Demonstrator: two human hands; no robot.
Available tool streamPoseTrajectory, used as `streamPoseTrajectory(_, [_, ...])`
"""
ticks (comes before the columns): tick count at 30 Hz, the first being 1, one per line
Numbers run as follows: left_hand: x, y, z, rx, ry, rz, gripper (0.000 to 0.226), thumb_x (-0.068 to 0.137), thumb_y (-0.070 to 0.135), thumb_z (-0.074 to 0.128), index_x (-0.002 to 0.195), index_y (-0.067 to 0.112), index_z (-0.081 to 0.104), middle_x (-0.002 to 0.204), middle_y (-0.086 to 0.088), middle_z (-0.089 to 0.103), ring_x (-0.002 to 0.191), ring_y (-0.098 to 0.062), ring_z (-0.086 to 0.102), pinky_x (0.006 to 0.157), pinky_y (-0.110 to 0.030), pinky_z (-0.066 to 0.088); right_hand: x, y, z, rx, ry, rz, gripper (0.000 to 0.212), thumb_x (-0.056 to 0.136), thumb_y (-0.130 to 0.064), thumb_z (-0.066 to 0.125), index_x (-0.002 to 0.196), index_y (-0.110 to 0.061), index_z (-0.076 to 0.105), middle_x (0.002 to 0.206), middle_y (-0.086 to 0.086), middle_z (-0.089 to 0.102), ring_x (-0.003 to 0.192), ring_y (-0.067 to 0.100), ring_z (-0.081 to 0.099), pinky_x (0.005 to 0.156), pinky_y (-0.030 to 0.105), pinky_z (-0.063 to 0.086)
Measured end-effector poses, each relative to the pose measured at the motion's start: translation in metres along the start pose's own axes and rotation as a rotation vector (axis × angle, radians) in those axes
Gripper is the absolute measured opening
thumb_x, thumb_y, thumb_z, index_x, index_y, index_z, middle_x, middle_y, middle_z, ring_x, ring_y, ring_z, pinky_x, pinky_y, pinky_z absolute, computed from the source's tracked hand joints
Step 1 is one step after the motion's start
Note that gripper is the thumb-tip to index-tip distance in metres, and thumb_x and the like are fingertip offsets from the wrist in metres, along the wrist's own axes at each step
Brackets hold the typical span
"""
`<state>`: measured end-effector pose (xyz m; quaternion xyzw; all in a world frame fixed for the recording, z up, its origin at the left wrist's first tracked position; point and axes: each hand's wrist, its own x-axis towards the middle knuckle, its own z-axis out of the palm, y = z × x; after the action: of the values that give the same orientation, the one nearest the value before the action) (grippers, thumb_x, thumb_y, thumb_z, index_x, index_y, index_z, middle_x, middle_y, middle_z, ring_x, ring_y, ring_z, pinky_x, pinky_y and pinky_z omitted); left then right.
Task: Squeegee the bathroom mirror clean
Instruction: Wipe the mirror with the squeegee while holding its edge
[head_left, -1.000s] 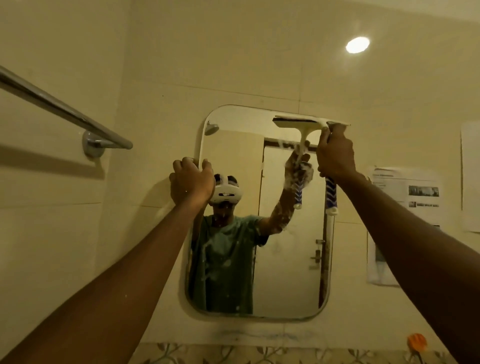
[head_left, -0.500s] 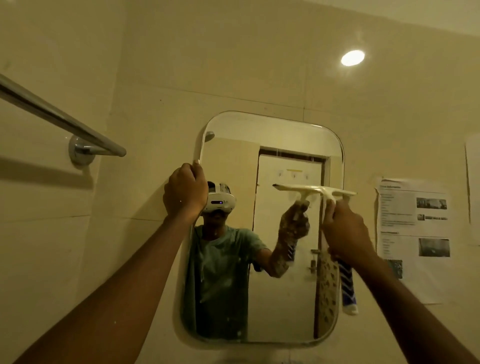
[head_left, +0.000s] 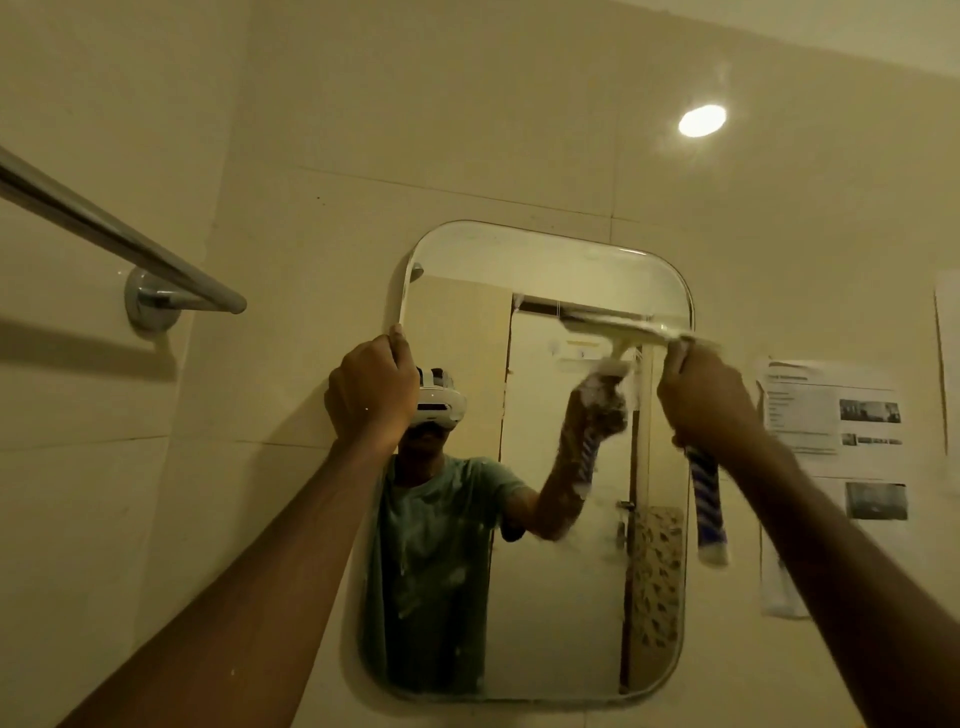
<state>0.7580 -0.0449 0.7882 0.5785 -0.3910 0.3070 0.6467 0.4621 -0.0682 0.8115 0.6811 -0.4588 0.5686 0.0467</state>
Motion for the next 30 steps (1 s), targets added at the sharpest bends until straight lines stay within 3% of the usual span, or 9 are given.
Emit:
streamPoseTrajectory(3, [-0.001,-0.001,-0.001,-0.013,-0.003,0.009,0.055,0.102,0.042,0.027,0.082,0.008,0.066,0.077,-0.009,0.068,0.066,-0.022,0.062,0.058,-0.029,0.043,-0.04,0.015,0.014,0.028,-0.051,0.028,0.039,0.103,-0.035,0.03,0.079,-0.013,0.053,0.059,0.007,0.058,0.041,0.015,0.055,0.038,0.027,0.05])
streamPoseTrajectory(7, [-0.004,0.003,-0.006,-0.029,-0.003,0.005,0.054,0.101,0.042,0.027,0.087,0.007,0.065,0.082,-0.01,0.068,0.072,-0.026,0.064,0.066,-0.039,0.055,-0.018,0.002,-0.006,-0.011,-0.037,0.047,0.039,0.103,-0.036,0.032,0.077,-0.015,0.054,0.06,0.005,0.055,0.042,0.013,0.052,0.036,0.023,0.043])
streamPoseTrajectory(10, [-0.006,0.003,-0.006,-0.046,0.007,0.018,0.053,0.102,0.041,0.027,0.088,0.007,0.065,0.084,-0.01,0.068,0.073,-0.026,0.064,0.066,-0.04,0.055,0.032,-0.025,-0.032,0.003,0.069,0.043,0.044,0.102,-0.039,0.033,0.077,-0.01,0.055,0.061,0.006,0.055,0.043,0.016,0.053,0.039,0.023,0.041])
streamPoseTrajectory(14, [-0.006,0.001,-0.004,-0.036,0.026,0.013,0.054,0.101,0.042,0.026,0.086,0.008,0.065,0.083,-0.009,0.068,0.072,-0.026,0.063,0.065,-0.038,0.053,0.059,-0.037,-0.044,-0.024,-0.014,0.089,0.036,0.102,-0.033,0.033,0.086,-0.006,0.05,0.066,0.009,0.053,0.046,0.018,0.053,0.037,0.023,0.043])
streamPoseTrajectory(18, [-0.006,0.002,-0.002,-0.047,0.03,-0.015,0.055,0.101,0.043,0.026,0.084,0.008,0.064,0.08,-0.008,0.067,0.072,-0.027,0.063,0.066,-0.041,0.054,0.013,-0.012,-0.025,-0.116,-0.106,0.125,0.039,0.103,-0.033,0.031,0.076,-0.011,0.048,0.063,0.008,0.054,0.042,0.016,0.052,0.033,0.021,0.04])
streamPoseTrajectory(24, [-0.007,0.002,-0.006,-0.031,0.007,-0.004,0.057,0.101,0.045,0.025,0.084,0.007,0.064,0.081,-0.01,0.066,0.071,-0.028,0.062,0.062,-0.038,0.052,-0.037,0.007,-0.011,-0.085,-0.179,0.147,0.045,0.103,-0.038,0.029,0.076,-0.012,0.054,0.058,0.006,0.055,0.044,0.016,0.052,0.044,0.03,0.049])
streamPoseTrajectory(30, [-0.011,0.001,-0.007,-0.019,-0.011,0.004,0.056,0.102,0.044,0.026,0.086,0.006,0.064,0.083,-0.01,0.065,0.072,-0.028,0.061,0.063,-0.037,0.05,0.039,-0.033,-0.053,-0.049,-0.049,0.113,0.039,0.103,-0.036,0.033,0.077,-0.01,0.047,0.065,0.006,0.051,0.047,0.015,0.05,0.037,0.021,0.04])
